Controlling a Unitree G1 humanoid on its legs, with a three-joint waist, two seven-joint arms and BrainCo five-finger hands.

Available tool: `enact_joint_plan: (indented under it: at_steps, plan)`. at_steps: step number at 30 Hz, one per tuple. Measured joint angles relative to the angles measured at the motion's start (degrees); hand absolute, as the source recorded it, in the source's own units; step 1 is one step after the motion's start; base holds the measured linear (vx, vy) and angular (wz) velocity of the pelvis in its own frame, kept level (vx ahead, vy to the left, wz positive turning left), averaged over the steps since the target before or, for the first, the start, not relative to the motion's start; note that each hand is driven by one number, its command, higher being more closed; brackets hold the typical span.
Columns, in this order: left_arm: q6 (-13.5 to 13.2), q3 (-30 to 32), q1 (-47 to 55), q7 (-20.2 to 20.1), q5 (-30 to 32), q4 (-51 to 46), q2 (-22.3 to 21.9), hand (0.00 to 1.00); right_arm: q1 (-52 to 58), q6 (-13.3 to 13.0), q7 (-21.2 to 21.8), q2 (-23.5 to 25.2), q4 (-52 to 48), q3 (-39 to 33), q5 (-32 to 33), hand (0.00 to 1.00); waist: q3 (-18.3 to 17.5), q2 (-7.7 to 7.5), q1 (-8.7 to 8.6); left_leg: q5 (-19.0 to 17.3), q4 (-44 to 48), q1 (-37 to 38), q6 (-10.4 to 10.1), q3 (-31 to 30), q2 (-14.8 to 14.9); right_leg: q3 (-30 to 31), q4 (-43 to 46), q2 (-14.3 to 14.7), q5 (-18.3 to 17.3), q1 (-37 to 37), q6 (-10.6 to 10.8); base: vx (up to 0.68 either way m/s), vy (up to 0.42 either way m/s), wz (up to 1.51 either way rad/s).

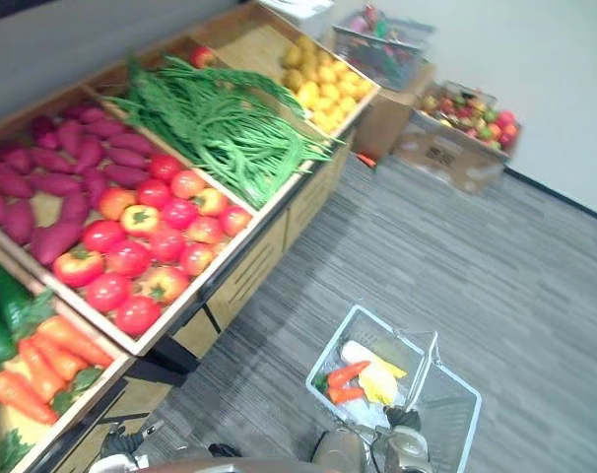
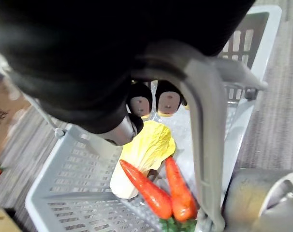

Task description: Pick vegetable in the basket

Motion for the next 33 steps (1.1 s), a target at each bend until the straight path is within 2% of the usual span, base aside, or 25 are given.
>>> enact_joint_plan:
  at_steps: [1, 3, 6, 7, 8, 10, 11, 12, 13, 14, 15, 16, 17, 18, 19, 20, 21, 22, 23, 24, 25, 26, 27, 29, 33]
  plan:
    - [0.00, -0.01, -0.50, -0.51, -0.02, -0.01, -0.22, 0.00, 0.11, 0.10, -0.03, -0.02, 0.18, -0.07, 0.00, 1.00, 0.06, 0.15, -0.02, 0.26, 0.54, 0.16, -0.39, 1.64, 0.66, -0.09, -4.23, 1.31, -1.11, 0.90, 1.79, 0.00, -0.181, -0.77]
    - [-0.04, 0.04, -1.02, -0.95, -0.14, 0.02, -0.73, 0.00, 0.19, 0.27, -0.06, -0.19, 0.35, -0.10, 0.00, 1.00, -0.01, 0.75, -0.16, 1.12, 1.00, 0.37, -1.19, 4.10, 1.80, 0.32, -9.14, 3.63, -1.56, 1.37, 2.47, 0.01, -0.235, -0.98]
    - [-0.03, 0.07, -1.84, -0.98, -2.00, 0.48, -3.27, 0.00, 1.85, 0.40, -0.15, -0.43, 0.32, -0.07, -0.03, 1.00, -0.13, 1.15, -0.53, 3.70, 0.44, 2.59, -1.87, 6.20, 2.76, 1.51, -16.26, 6.84, -1.52, 4.44, 2.42, 0.03, -0.214, -0.67]
    - [-0.01, 0.07, -2.23, -0.98, -2.17, 1.07, -4.02, 0.00, 2.70, 0.39, -0.20, -0.55, 0.30, -0.08, -0.03, 1.00, -0.22, 1.29, -0.82, 4.27, 0.54, 3.50, -2.06, 6.04, 3.21, 1.49, -17.84, 7.67, -1.51, 5.86, 2.41, 0.05, -0.230, -0.36]
    - [0.23, -0.02, -2.49, -0.97, -2.20, 1.44, -4.96, 0.00, 3.80, 0.37, -0.32, -0.74, 0.20, -0.03, -0.03, 1.00, -0.41, 1.54, -1.80, 4.82, 0.89, 4.52, -2.55, 5.98, 4.00, 1.48, -19.54, 8.74, -1.50, 7.51, 2.37, 0.04, -0.176, -0.20]
    - [0.25, -0.42, -2.66, -0.99, -2.22, 1.77, -5.87, 0.00, 4.98, 0.07, -0.48, -1.12, -0.01, 0.08, -0.07, 1.00, -1.13, 2.16, -2.15, 5.70, 1.33, 5.70, -2.75, 6.40, 4.84, 2.35, -20.21, 9.81, -1.43, 8.15, 1.98, 0.01, -0.129, -0.38]
    - [0.25, -0.37, -2.69, -1.01, -2.22, 1.78, -6.24, 0.00, 5.55, -0.19, -0.61, -1.20, -0.19, 0.05, -0.11, 1.00, -1.32, 2.48, -2.25, 6.40, 4.04, 6.57, -2.71, 6.62, 6.40, 3.86, -20.63, 10.55, -1.27, 8.48, 1.68, 0.00, -0.150, -0.91]
    - [0.23, -0.27, -2.42, -1.03, -2.26, 1.74, -6.30, 0.00, 5.83, -0.31, -0.60, -1.02, -0.14, 0.23, -0.14, 1.00, -1.30, 2.34, -1.99, 8.50, 10.61, 7.03, -0.66, 3.55, 8.68, 6.73, -22.14, 11.22, -1.11, 9.93, 1.01, 0.01, -0.103, -0.89]
    - [0.23, -0.24, -2.36, -1.04, -2.28, 1.66, -6.24, 0.00, 5.86, -0.31, -0.59, -1.01, -0.12, 0.32, -0.14, 1.00, -1.25, 2.23, -1.78, 9.31, 12.44, 6.83, 0.42, 2.24, 9.13, 7.37, -22.46, 11.26, -1.06, 10.27, 0.94, 0.05, -0.089, -1.12]
    - [0.10, 0.31, -2.36, -0.89, -3.02, 1.37, -5.94, 0.00, 5.56, -0.33, -0.57, -0.99, -0.16, 1.67, -0.10, 1.00, -0.61, 1.04, -1.08, 8.87, 17.83, 1.87, 2.06, -9.62, 8.03, 11.19, -22.75, 9.41, -1.16, 11.22, 0.55, 0.06, 0.019, -0.87]
    - [0.03, 0.21, -2.57, -0.88, -3.86, 1.15, -5.95, 0.00, 4.75, -0.35, -0.59, -1.39, -0.16, 1.91, -0.06, 1.00, -0.65, 1.03, -0.98, 5.90, 17.12, -1.31, -0.15, -18.57, 3.79, 13.35, -22.69, 7.97, -1.17, 10.84, 0.53, 0.08, 0.119, -1.40]
    - [-0.73, 0.21, -2.62, -0.57, -4.63, 0.54, -6.28, 0.00, 4.05, -0.31, -0.66, -1.90, 0.52, 1.86, 0.00, 1.00, -0.29, 0.58, -0.05, 2.50, 13.26, -5.24, -1.79, -31.82, -4.32, 17.38, -21.92, 5.30, -1.15, 9.49, 0.56, 0.05, 0.251, -1.43]
    - [-1.00, 0.13, -2.45, -0.22, -5.78, 0.64, -6.07, 0.00, 3.61, -0.30, -0.56, -1.65, 1.02, 1.85, 0.05, 1.00, -0.24, 0.53, 0.62, 1.47, 7.67, -7.31, -2.35, -39.87, -9.45, 20.64, -21.35, 3.70, -1.11, 8.81, 0.63, 0.09, 0.331, -1.54]
    - [-1.00, 0.13, -2.13, 0.27, -6.83, 1.04, -6.03, 0.00, 3.89, -0.31, -0.41, -1.05, 1.14, 1.69, 0.11, 1.00, -0.24, 0.64, 0.89, 2.59, 1.63, -7.63, -2.65, -42.94, -10.71, 22.09, -20.90, 3.45, -1.06, 8.78, 0.74, 0.09, 0.287, -1.12]
    - [-1.13, 0.22, -1.82, 0.52, -7.58, 1.03, -6.30, 0.00, 4.10, -0.46, -0.35, -0.96, 0.92, 1.43, 0.15, 1.00, -0.35, 1.06, 0.89, 5.71, -3.07, -7.57, -3.10, -44.35, -10.33, 22.58, -20.90, 3.89, -0.74, 8.87, 1.35, 0.12, 0.309, -1.05]
    - [-1.33, 0.75, -1.54, 0.94, -8.83, 1.04, -6.74, 0.00, 3.95, -0.67, -0.19, -1.23, 0.77, 1.10, 0.13, 1.00, -0.19, 2.39, 1.23, 10.58, -8.52, -7.72, -4.79, -46.48, -8.41, 24.03, -21.14, 5.75, -0.54, 8.67, 2.43, 0.11, 0.242, -1.06]
    - [-1.34, 0.65, -2.02, 0.93, -8.76, 1.05, -5.89, 0.00, 4.09, -0.57, 0.22, -0.48, 0.87, 0.97, 0.13, 1.00, -0.53, 1.10, 1.51, 9.84, -8.71, -6.95, -4.84, -45.67, -10.01, 24.87, -22.03, 4.17, -1.08, 8.64, 3.45, 0.13, 0.213, -0.85]
    - [-1.40, 0.57, -2.09, 0.98, -8.75, 1.02, -5.21, 0.00, 4.38, -0.75, 0.37, 0.13, 0.83, 1.20, 0.13, 1.00, -0.77, -0.07, 0.91, 9.91, -9.52, -6.81, -4.74, -45.66, -10.83, 24.83, -22.12, 3.62, -1.07, 8.22, 3.44, 0.12, 0.185, -0.36]
    - [-1.84, 0.55, -2.78, 1.20, -8.73, 1.15, -3.94, 0.00, 5.13, -1.09, 0.38, 1.53, 0.86, 1.19, 0.16, 1.00, -0.70, -2.10, 0.56, 10.11, -9.66, -7.21, -4.46, -45.99, -12.35, 25.02, -22.26, 2.61, -0.81, 7.32, 3.50, 0.09, 0.169, -0.01]
    - [-1.87, 0.54, -2.77, 1.22, -8.72, 1.17, -3.74, 0.00, 5.25, -1.06, 0.30, 1.98, 0.88, 1.03, 0.26, 1.00, -0.80, -2.43, 0.61, 10.11, -9.21, -7.55, -4.46, -46.76, -12.92, 25.19, -22.47, 2.42, -0.33, 7.25, 3.78, 0.06, 0.175, -0.05]
    - [-1.83, 0.59, -2.52, 1.32, -8.72, 1.72, -3.76, 0.00, 5.62, -1.08, -0.06, 2.33, 0.82, 0.00, 0.96, 1.00, -0.83, -2.40, 0.74, 10.10, -8.85, -7.54, -4.47, -49.07, -13.29, 26.04, -22.92, 2.37, 0.45, 7.22, 3.95, 0.03, 0.080, -0.13]
    - [-1.84, 0.76, -2.50, 1.35, -8.92, 2.01, -3.99, 0.00, 5.58, -1.09, -0.05, 2.29, 0.76, -0.09, 1.08, 1.00, -0.85, -2.38, 0.79, 10.09, -9.36, -7.06, -4.48, -48.67, -13.29, 26.57, -22.93, 2.37, 0.75, 7.26, 4.11, 0.02, 0.055, -0.27]
    - [-1.83, 0.70, -2.62, 1.55, -8.81, 2.33, -4.00, 0.00, 5.26, -1.10, -0.05, 2.23, 0.66, -0.03, 1.06, 1.00, -1.06, -2.46, 1.25, 10.10, -10.63, -6.12, -4.47, -47.72, -13.15, 27.07, -23.08, 2.39, 1.15, 7.10, 4.76, 0.00, 0.020, -0.40]
    - [-1.85, 0.67, -2.54, 1.54, -8.77, 3.18, -4.39, 0.00, 5.05, -1.11, -0.11, 1.69, 0.23, 1.95, 0.76, 1.00, -1.46, -1.54, 1.62, 10.48, -14.05, -3.09, -4.34, -45.45, -12.83, 28.85, -23.30, 2.80, 1.67, 6.62, 5.67, -0.03, -0.016, -0.66]
    - [-1.85, -1.80, -2.53, 0.99, -8.26, 4.71, -4.33, 0.00, 5.41, -1.14, -0.08, 0.65, -0.27, 3.42, 0.56, 1.00, -2.08, -0.85, 1.25, 11.37, -18.08, 0.45, -4.46, -43.12, -12.69, 29.87, -21.45, 3.49, 1.66, 5.20, 5.68, -0.03, -0.036, -0.52]
